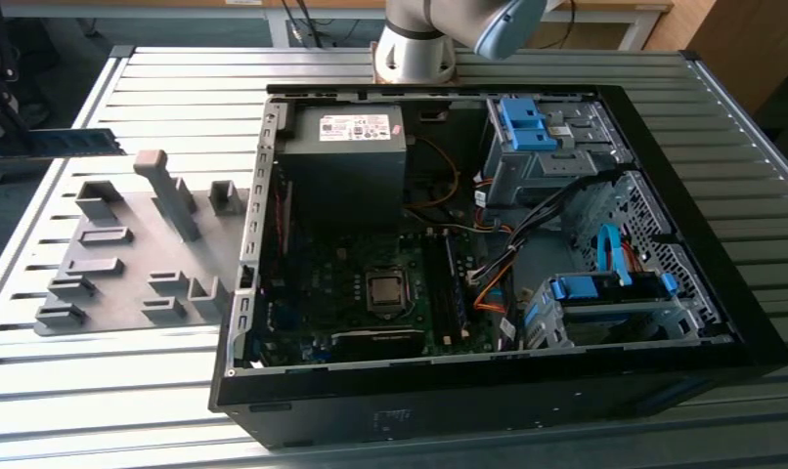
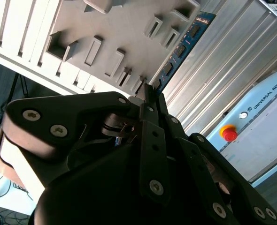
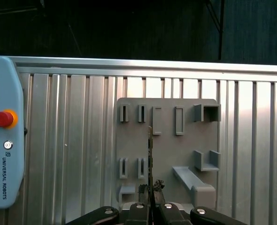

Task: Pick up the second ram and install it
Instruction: 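Pick up the second ram and move it above second insertion slot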

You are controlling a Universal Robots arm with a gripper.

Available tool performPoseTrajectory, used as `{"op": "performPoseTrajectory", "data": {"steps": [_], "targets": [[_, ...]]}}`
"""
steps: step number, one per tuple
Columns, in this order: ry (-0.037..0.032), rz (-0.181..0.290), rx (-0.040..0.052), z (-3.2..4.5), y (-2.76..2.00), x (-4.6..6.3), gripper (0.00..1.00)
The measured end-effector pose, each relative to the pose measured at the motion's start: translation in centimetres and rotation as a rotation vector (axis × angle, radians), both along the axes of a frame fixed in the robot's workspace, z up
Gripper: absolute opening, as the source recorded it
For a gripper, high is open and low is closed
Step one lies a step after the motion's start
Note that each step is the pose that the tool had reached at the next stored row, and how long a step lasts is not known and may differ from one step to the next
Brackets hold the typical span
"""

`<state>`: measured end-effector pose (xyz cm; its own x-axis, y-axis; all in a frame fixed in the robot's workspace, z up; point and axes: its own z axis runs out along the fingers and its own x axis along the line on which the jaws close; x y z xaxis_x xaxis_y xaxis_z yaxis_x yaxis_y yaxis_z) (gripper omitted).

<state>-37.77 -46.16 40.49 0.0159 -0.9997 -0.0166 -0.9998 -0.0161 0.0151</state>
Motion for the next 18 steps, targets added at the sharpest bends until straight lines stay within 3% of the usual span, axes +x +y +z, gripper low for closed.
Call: {"op": "performPoseTrajectory", "data": {"steps": [18], "targets": [[0.0001, 0.0, -0.0001, 0.01, 0.0, 0.47, 0.14]]}}
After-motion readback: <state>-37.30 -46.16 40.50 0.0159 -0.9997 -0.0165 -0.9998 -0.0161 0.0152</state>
